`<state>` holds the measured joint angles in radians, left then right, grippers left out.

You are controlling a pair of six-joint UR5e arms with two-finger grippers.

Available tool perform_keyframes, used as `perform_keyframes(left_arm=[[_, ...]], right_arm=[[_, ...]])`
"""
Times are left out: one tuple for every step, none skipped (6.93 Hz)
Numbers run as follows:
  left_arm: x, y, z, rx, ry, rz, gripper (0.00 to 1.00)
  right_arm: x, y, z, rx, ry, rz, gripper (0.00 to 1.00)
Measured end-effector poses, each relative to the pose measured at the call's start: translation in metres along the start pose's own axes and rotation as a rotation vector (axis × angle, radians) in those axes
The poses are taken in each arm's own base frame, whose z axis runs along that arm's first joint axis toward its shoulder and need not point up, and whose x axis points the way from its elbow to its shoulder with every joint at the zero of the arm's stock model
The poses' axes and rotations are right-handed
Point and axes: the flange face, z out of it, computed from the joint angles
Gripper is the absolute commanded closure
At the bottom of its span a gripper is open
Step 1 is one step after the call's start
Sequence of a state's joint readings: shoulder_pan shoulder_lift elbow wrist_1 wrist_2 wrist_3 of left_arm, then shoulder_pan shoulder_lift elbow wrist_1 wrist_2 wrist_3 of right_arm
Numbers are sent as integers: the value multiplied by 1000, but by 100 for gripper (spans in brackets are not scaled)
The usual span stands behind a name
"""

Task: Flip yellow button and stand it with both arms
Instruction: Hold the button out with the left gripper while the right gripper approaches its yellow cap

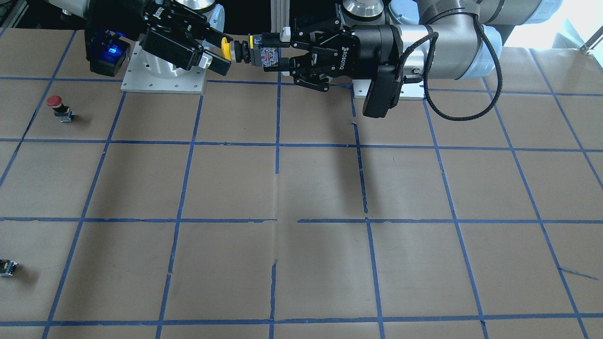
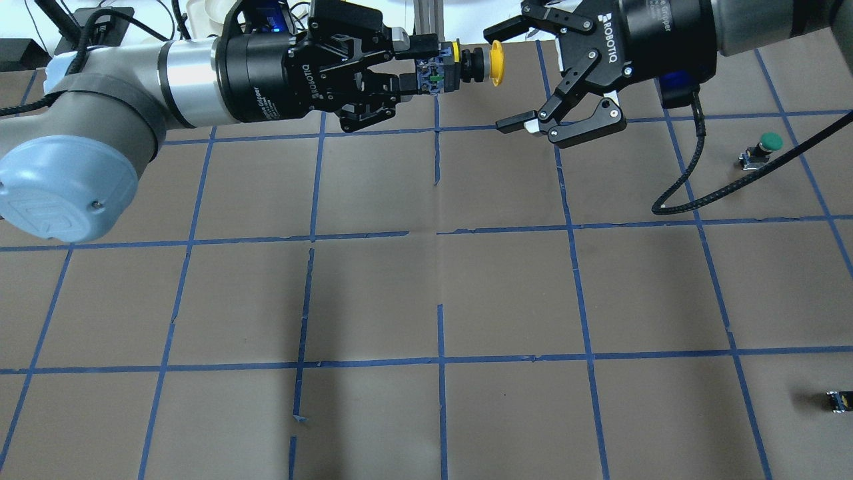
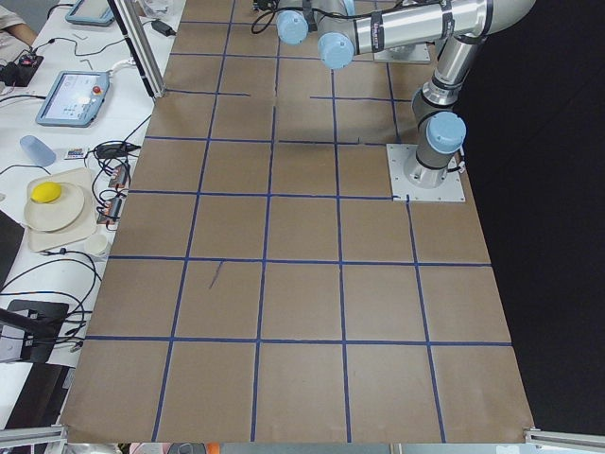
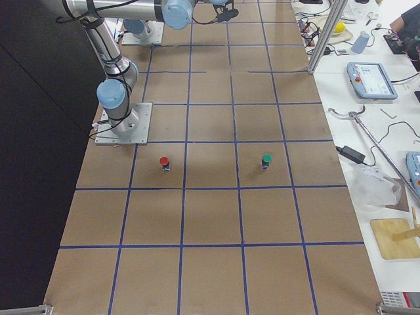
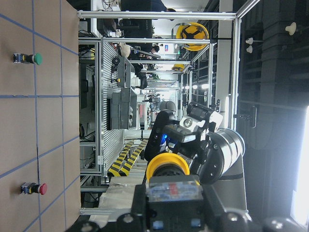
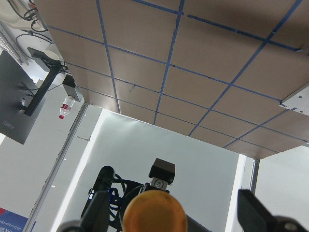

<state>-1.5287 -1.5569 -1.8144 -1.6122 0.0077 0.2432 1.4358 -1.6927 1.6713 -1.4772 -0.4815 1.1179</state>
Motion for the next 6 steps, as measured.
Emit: perform_keyframes(left_arm=[[0, 0, 0, 0, 0, 0, 84], [0, 0, 0, 0, 0, 2, 84], [0, 0, 0, -1, 0, 4, 84], [0, 0, 0, -1, -1, 5, 84], [-1, 0, 0, -1, -2, 3, 84], [-2, 0, 0, -2, -3, 1, 84]], right_arm=[[0, 2, 0, -15, -8, 9, 12], [-1, 3, 0, -23, -11, 14, 22], [0, 4, 0, -26, -12, 14, 42], [0, 5, 0, -27, -12, 14, 63], [0, 5, 0, -27, -13, 14, 73], [0, 5, 0, -29, -14, 14, 75]])
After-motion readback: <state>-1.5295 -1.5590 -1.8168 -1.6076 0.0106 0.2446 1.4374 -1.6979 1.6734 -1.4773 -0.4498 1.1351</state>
